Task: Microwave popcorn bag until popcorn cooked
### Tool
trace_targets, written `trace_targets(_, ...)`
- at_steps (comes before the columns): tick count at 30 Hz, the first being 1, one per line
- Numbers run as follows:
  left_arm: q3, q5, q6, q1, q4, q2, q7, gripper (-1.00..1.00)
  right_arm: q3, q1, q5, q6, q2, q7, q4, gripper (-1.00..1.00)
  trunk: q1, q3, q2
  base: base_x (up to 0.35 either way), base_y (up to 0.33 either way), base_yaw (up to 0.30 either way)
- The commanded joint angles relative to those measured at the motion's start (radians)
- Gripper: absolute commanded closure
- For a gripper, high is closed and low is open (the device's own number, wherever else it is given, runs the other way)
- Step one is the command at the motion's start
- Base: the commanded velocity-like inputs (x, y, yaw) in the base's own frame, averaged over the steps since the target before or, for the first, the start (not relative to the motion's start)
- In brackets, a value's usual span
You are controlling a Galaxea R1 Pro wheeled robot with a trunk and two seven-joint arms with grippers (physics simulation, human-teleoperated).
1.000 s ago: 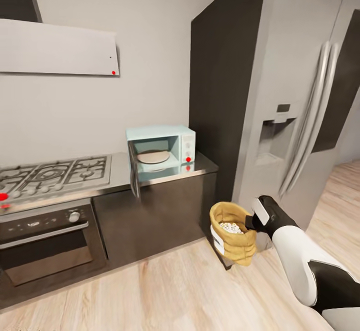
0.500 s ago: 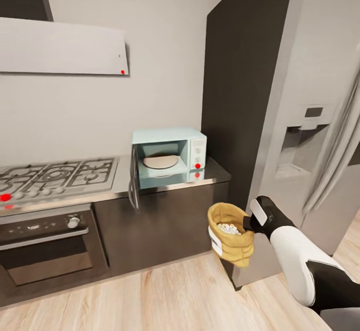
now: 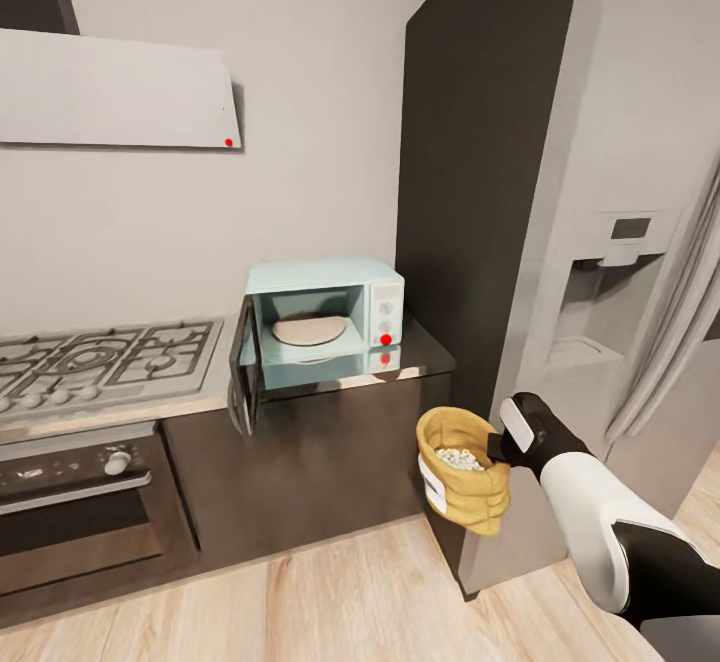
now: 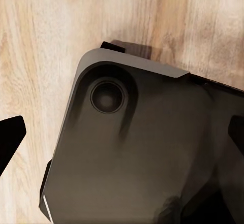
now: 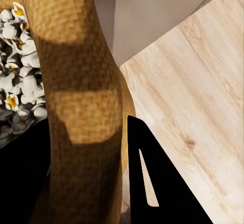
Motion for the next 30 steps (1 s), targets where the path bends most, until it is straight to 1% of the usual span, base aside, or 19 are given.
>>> trace_targets(1,0.008,-0.001,-0.001,0.0,-0.001,0.0,0.0,-1.0,-0.002,-0.001,-0.011,0.002,0.0,-0.009,-0.001,1.0,0.0,-0.001,-0.001,0.002,-0.001,0.0)
trace_targets(6,0.008,-0.001,-0.001,0.0,-0.001,-0.001,0.0,-1.0,-0.002,-0.001,-0.009,0.002,0.0,-0.009,0.0,1.0,0.0,-0.001,-0.001,0.0,0.0,0.0)
trace_targets(9,0.008,-0.001,-0.001,0.0,-0.001,-0.001,0.0,-1.0,-0.002,-0.001,0.007,0.002,0.002,-0.008,0.0,1.0,0.0,-0.001,-0.001,0.0,0.0,0.0)
trace_targets(12,0.007,-0.001,-0.002,0.0,-0.001,-0.001,0.0,-1.0,0.0,-0.001,0.009,0.004,0.002,-0.008,0.0,1.0,0.0,-0.001,-0.001,0.0,0.0,0.0)
trace_targets(15,0.007,-0.001,-0.002,0.0,-0.001,-0.002,0.0,-1.0,-0.001,-0.001,0.01,0.041,0.01,-0.008,-0.008,1.0,0.0,-0.001,-0.001,0.0,0.0,0.0)
trace_targets(18,0.006,-0.001,-0.002,0.0,-0.001,-0.002,0.0,-1.0,-0.002,-0.001,0.012,0.121,0.025,-0.007,-0.028,1.0,0.0,-0.001,-0.001,0.0,0.0,0.0)
trace_targets(19,0.006,-0.001,-0.002,0.0,-0.001,-0.002,0.0,-1.0,-0.002,-0.001,0.012,0.121,0.03,-0.006,-0.05,1.0,0.0,-0.001,-0.001,0.0,0.0,0.0)
trace_targets(21,0.006,-0.001,-0.002,0.0,-0.001,-0.002,0.0,-1.0,-0.002,-0.001,0.011,0.121,0.055,-0.007,-0.118,1.0,0.0,-0.001,-0.001,0.0,0.0,0.0)
trace_targets(24,0.006,-0.001,-0.002,0.0,-0.001,-0.002,0.0,-1.0,-0.002,-0.001,0.011,0.121,0.081,-0.006,-0.218,1.0,0.0,-0.001,-0.001,0.0,0.0,0.0)
trace_targets(27,0.006,-0.001,-0.001,0.0,-0.001,-0.002,0.0,-1.0,-0.002,-0.001,0.01,0.121,0.127,-0.006,-0.328,1.0,0.0,-0.001,-0.001,0.0,0.0,0.0)
trace_targets(28,0.006,-0.001,-0.001,0.0,-0.001,-0.002,0.0,-1.0,-0.002,-0.001,0.009,0.121,0.155,-0.006,-0.355,1.0,0.0,-0.001,-0.001,0.0,0.0,0.0)
trace_targets(30,0.006,-0.001,-0.001,0.0,-0.001,-0.002,0.0,-1.0,-0.002,-0.001,0.011,0.121,0.18,-0.008,-0.362,1.0,0.0,-0.001,-0.001,0.0,0.0,0.0)
